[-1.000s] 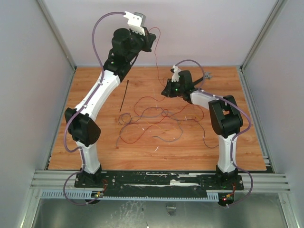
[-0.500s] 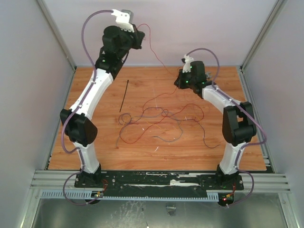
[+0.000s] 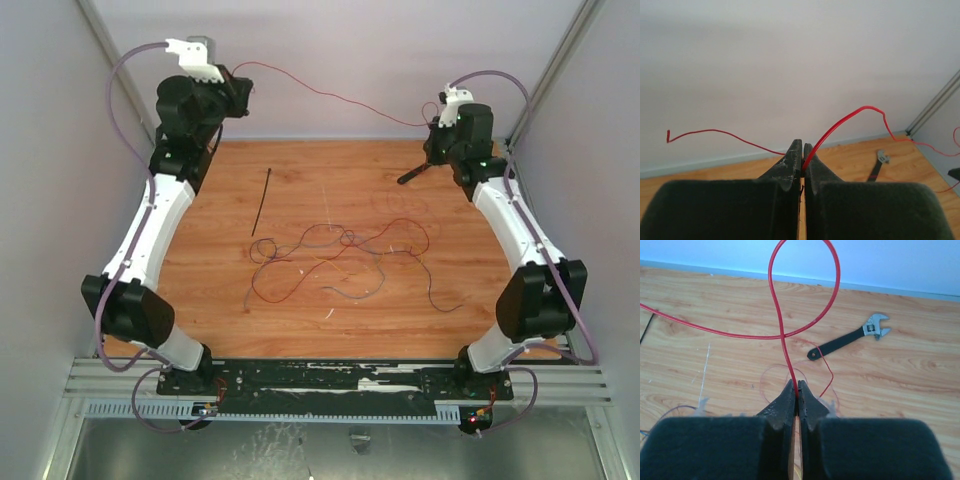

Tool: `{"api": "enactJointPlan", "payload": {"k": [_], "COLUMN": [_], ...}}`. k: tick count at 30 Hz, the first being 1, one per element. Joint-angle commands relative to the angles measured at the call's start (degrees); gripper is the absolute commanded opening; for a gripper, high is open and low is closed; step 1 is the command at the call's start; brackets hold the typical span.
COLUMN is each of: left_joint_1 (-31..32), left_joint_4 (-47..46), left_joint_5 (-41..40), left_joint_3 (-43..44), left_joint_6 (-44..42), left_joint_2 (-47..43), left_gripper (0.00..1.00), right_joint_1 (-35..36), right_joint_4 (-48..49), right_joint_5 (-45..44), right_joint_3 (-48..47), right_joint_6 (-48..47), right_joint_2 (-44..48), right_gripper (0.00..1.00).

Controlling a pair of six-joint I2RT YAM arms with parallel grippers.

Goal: Zip-tie the wires
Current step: Place the cable at the center of the board.

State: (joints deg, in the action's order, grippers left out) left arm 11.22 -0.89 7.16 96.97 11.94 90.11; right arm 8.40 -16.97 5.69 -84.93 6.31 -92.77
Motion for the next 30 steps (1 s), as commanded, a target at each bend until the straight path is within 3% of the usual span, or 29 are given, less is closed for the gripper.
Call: {"api": "enactJointPlan", "payload": {"k": [1, 16, 30], "left_joint_1": [-1.48, -4.19, -7.24], "left_joint_4": [-2.08, -4.13, -1.35], "left_joint_5": [1.15, 0.90, 2.35], "left_joint_3": [-7.34, -31.00, -36.09], "left_joint_6": [1.81, 8.36, 11.71], "left_joint_2": [-5.30, -23.26, -27.03], "left_gripper": [0.00, 0.00, 0.00], "right_joint_1": [-0.50, -4.81, -9.01], "right_joint_4": [-6.47, -11.98, -12.02], "right_joint_5": [-4.61, -11.05, -18.06], "right_joint_3": [-1.10, 7.40, 9.56], "right_joint_6": [-3.27, -4.71, -4.21], "right_joint_2": [4.07, 18.67, 21.92], "right_gripper": [0.00, 0.00, 0.00]}}
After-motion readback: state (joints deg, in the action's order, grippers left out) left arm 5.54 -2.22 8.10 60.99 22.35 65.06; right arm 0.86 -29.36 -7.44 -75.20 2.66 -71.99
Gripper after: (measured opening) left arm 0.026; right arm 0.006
